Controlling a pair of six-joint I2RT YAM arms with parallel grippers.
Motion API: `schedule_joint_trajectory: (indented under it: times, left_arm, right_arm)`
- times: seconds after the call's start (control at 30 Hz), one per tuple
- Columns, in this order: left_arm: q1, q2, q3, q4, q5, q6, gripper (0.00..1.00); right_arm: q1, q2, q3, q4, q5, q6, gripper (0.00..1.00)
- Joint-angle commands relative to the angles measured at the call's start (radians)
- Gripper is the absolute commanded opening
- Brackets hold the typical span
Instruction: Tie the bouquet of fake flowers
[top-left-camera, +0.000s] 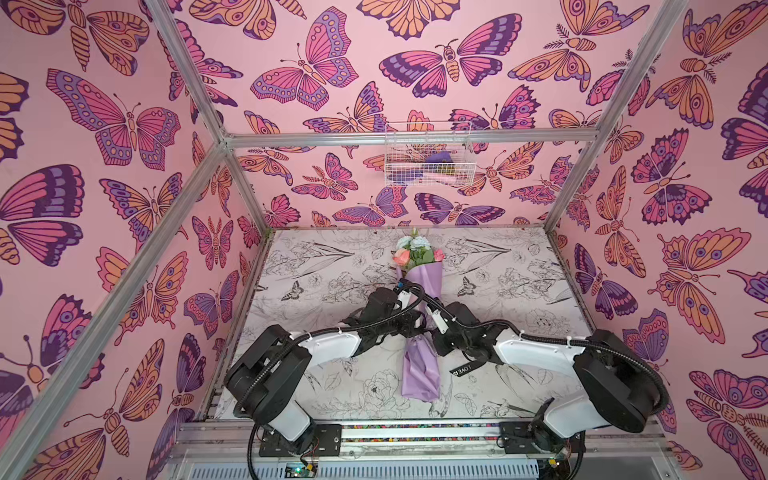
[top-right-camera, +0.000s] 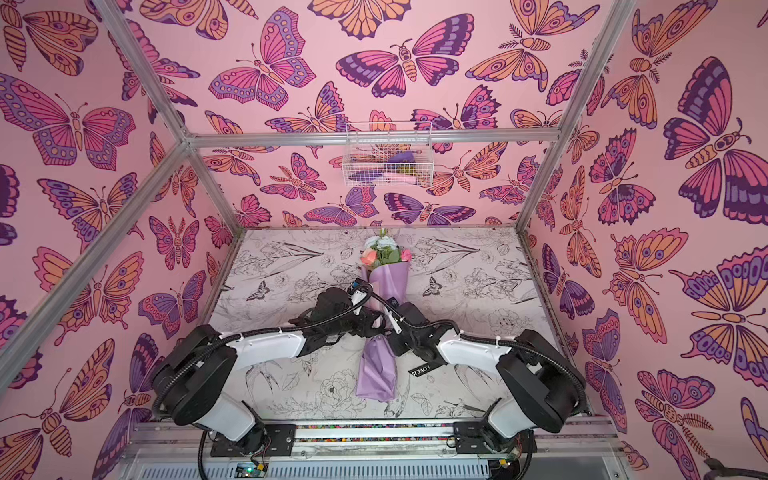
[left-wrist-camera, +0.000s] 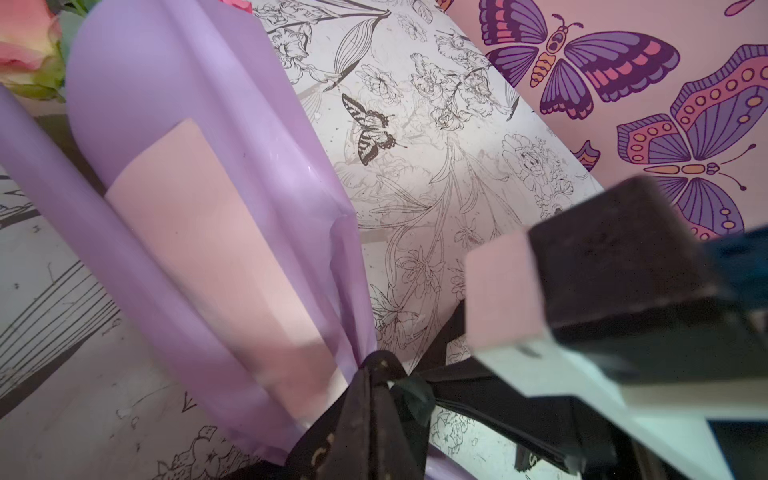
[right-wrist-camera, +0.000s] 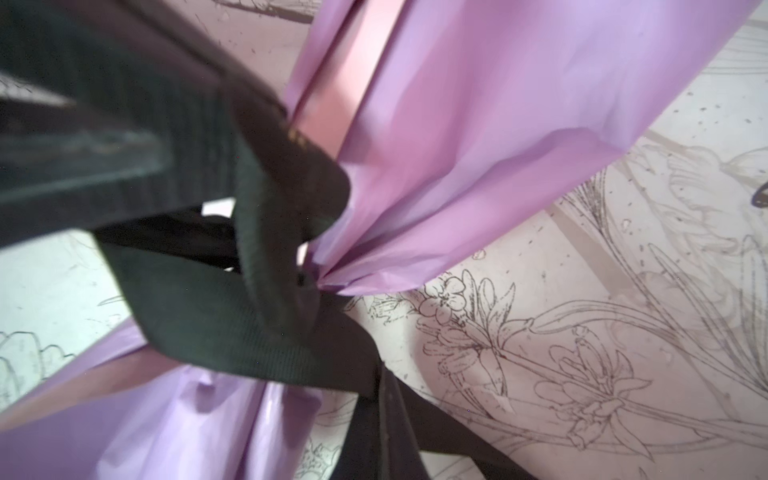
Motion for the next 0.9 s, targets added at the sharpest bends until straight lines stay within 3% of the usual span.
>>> schedule_joint_trajectory:
  times: [0.0,0.33,0.53,0.87]
  left_arm:
    - [0.006,-0.039,-0.027,0.054,-0.005,-0.013,0.00]
    - [0.006,-0.062,-0.068,0.126,-0.004,-0.053,0.00]
    - [0.006,-0.059,-0.102,0.196,-0.015,-0.092,0.00]
    - [0.001,-0.055,-0.126,0.247,-0.025,-0.115,0.00]
  right_arm:
    - [0.006,-0.074,0.032,-0.049,0.005,0.033,0.00]
    - [0.006,-0.177,0.032,-0.075,-0.128,0.205,0.00]
    - [0.005,-0.137,0.040,0.014,-0.205,0.336,0.00]
    - [0.006,-0.025,0.097,0.068,-0.243,0.435,0.00]
